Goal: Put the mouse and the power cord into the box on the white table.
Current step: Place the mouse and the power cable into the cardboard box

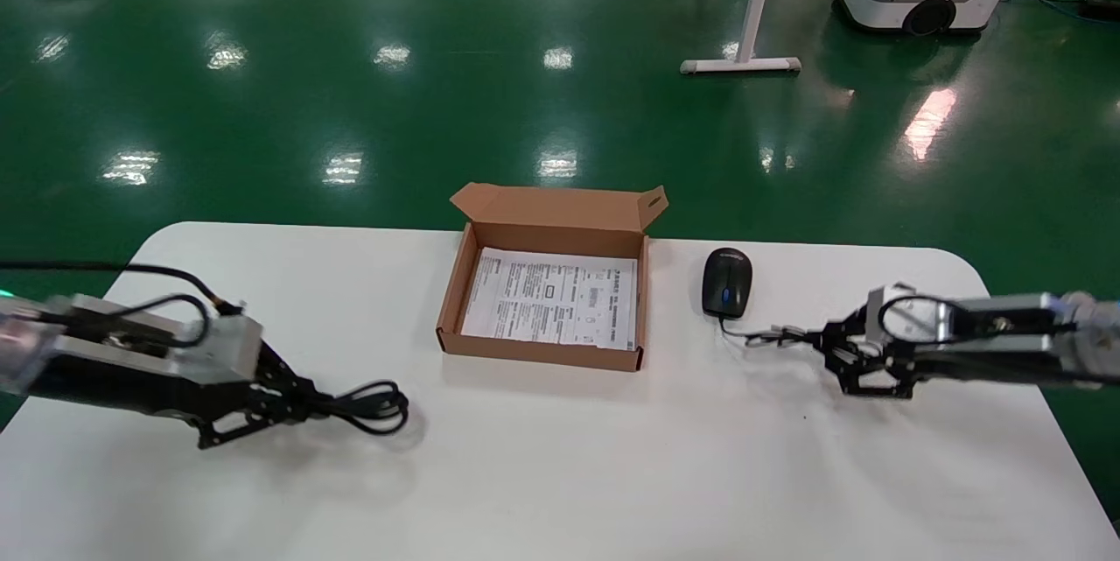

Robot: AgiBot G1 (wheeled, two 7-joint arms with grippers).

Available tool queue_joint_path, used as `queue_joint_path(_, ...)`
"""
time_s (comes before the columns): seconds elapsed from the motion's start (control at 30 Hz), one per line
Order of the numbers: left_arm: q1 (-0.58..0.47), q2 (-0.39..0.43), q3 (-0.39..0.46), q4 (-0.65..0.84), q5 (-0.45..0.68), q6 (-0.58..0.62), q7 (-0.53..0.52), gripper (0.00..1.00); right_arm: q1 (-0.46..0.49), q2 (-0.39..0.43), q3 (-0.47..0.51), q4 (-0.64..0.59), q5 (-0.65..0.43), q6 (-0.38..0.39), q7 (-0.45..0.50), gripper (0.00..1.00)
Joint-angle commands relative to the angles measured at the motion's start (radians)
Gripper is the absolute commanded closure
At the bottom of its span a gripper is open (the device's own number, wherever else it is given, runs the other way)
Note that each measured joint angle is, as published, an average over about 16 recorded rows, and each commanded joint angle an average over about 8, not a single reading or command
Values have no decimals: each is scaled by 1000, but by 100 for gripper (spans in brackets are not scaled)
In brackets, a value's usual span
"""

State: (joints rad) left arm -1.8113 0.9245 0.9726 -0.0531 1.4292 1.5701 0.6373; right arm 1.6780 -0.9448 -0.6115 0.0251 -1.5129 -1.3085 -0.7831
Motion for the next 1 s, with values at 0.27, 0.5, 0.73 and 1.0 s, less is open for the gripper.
queue_joint_path(0.27,-110,-77,-62,-69,-108,9,-60,100,136,-11,33,33,46,-6,77,100)
queue_joint_path(0.5,-209,-48,-114,-119,-183,-74,-130,100,213,-66,60,62,85,8,126,100)
queue_joint_path(0.73,-289,32,-143,-140,-217,-150,-150,100,215,-134,74,81,110,9,141,100)
queue_joint_path(1.0,-340,130,-163,-123,-246,-174,-144,100,156,-221,75,96,116,13,129,100)
